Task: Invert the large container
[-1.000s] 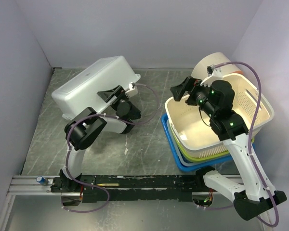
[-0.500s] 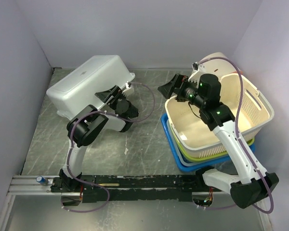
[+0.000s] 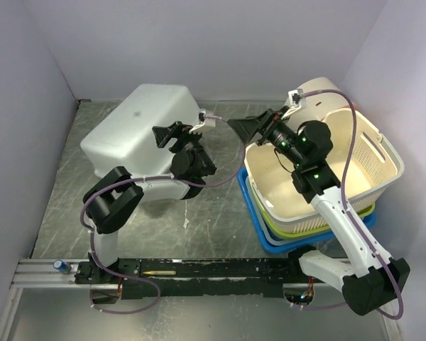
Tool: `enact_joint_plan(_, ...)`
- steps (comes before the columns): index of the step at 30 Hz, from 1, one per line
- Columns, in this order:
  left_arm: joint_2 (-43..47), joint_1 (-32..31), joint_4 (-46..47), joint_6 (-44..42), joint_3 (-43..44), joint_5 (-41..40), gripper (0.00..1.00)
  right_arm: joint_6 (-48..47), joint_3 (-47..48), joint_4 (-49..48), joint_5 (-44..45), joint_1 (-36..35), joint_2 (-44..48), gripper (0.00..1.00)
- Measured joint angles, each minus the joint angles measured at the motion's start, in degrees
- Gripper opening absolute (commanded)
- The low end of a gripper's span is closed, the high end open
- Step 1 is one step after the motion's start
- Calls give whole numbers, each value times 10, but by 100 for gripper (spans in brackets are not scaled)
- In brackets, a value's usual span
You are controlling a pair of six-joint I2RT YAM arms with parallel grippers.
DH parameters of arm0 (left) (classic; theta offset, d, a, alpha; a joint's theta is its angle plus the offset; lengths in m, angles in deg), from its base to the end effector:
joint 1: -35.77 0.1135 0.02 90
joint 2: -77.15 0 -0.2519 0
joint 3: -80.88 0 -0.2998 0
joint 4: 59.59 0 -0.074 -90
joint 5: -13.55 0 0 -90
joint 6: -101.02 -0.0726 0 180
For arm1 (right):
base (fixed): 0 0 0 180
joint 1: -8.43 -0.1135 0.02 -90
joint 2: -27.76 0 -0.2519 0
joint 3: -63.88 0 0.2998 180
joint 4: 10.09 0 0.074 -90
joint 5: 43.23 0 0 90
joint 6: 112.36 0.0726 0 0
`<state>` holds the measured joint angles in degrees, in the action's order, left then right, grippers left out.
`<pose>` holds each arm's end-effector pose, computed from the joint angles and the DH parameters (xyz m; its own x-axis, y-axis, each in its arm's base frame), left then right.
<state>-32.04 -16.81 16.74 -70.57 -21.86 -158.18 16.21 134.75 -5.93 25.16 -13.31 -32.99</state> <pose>0.3108 -0.2880 0.2519 -0.2498 0.5607 -0.7894 -0.4667 0.6446 0.6055 0.2992 0.1481 0.4007 -0.3514 0.4839 -0.8015 -0.5954 0.5451 0.5902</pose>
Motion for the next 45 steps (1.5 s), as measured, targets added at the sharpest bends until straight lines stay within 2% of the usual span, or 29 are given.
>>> enact_joint_plan(5, 6, -16, -1, 63, 5, 23, 94, -14, 0, -64, 12, 0, 32, 100)
enact_joint_plan(8, 30, -26, -61, 164, -4, 33, 94, -36, 0, -99, 32, 0, 59, 100)
enact_joint_plan(9, 46, -28, -105, 209, -6, 40, 94, -43, 0, -108, 39, 0, 67, 100)
enact_joint_plan(14, 173, -17, -473, 539, 21, 150, 94, -88, 2, -152, 70, 0, 111, 100)
enact_joint_plan(17, 219, 3, -607, 662, 46, 213, 93, -113, 16, -151, 86, 0, 126, 100)
enact_joint_plan(21, 230, 27, -760, 763, 77, 301, 94, -136, 31, -127, 101, 0, 131, 100)
enact_joint_plan(28, 215, 57, -962, 860, 92, 523, 94, -158, 36, -15, 121, 0, 121, 100)
enact_joint_plan(35, 160, 81, -1046, 912, 147, 694, 94, -176, 40, 114, 157, 0, 136, 100)
enact_joint_plan(41, 11, 81, -1074, 935, 257, 732, 94, -165, 32, 144, 170, 0, 187, 100)
enact_joint_plan(45, -42, 90, -1101, 955, 251, 711, 94, -163, 33, 167, 177, 0, 207, 100)
